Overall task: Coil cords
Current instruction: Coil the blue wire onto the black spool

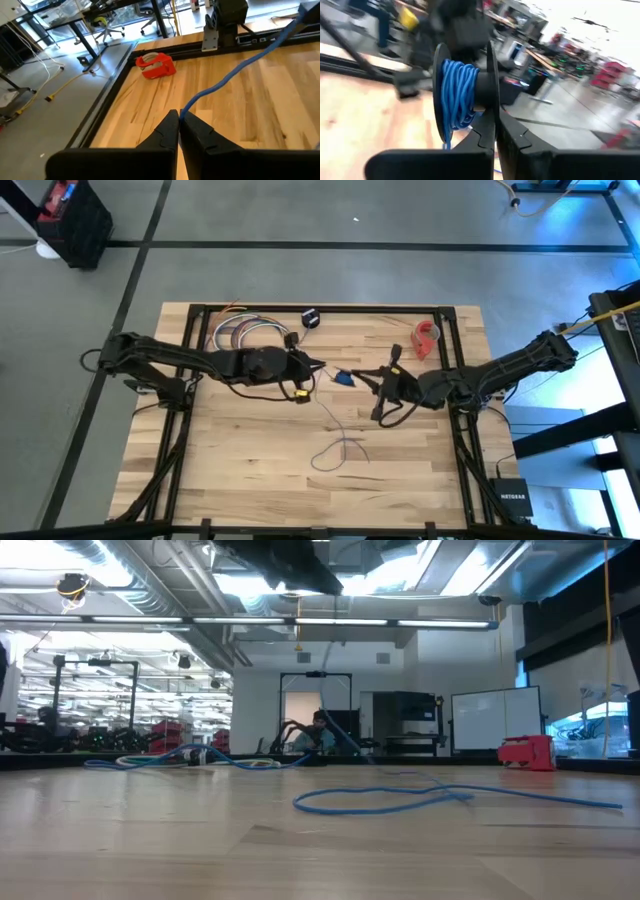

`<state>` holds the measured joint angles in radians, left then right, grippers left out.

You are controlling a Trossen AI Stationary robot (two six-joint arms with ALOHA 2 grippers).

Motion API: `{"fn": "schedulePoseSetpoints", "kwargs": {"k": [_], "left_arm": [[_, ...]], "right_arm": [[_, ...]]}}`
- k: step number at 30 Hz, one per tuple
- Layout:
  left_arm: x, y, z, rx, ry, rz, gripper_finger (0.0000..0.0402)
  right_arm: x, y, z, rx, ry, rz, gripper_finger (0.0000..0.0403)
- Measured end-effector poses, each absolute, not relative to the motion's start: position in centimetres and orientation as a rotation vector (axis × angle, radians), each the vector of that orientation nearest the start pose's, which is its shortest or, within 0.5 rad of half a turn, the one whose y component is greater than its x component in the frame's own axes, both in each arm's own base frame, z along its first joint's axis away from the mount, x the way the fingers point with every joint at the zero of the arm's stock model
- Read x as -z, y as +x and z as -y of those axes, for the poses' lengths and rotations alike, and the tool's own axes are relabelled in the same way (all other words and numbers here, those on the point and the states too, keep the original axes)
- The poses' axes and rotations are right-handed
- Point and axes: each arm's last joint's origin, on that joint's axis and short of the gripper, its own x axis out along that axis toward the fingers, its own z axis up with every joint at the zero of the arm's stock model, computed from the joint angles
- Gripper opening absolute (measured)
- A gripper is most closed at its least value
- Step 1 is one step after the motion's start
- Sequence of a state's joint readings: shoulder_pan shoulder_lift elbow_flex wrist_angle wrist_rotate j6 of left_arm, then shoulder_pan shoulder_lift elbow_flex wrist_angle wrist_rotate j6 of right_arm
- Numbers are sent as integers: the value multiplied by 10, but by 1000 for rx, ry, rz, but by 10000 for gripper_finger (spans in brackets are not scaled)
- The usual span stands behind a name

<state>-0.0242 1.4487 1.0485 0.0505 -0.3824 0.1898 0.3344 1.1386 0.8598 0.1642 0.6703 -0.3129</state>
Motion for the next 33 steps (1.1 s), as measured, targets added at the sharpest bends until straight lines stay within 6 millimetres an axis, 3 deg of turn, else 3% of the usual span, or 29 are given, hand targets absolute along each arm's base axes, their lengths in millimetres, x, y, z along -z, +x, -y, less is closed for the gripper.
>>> {"fn": "schedulePoseSetpoints", "kwargs": {"k": [6, 17, 28, 33], "left_arm": [[-318, 303, -3, -334, 188, -327, 3], [-339, 280, -11, -363, 135, -279, 7], [-354, 275, 8, -175, 56, -166, 7], [-361, 278, 15, -152, 43, -79, 7]], "right_arm": [[-319, 245, -66, 322, -384, -174, 5], [-318, 246, -68, 241, -359, -168, 5], [-314, 246, -58, 386, -387, -230, 5], [-304, 257, -49, 423, -389, -254, 5]]}}
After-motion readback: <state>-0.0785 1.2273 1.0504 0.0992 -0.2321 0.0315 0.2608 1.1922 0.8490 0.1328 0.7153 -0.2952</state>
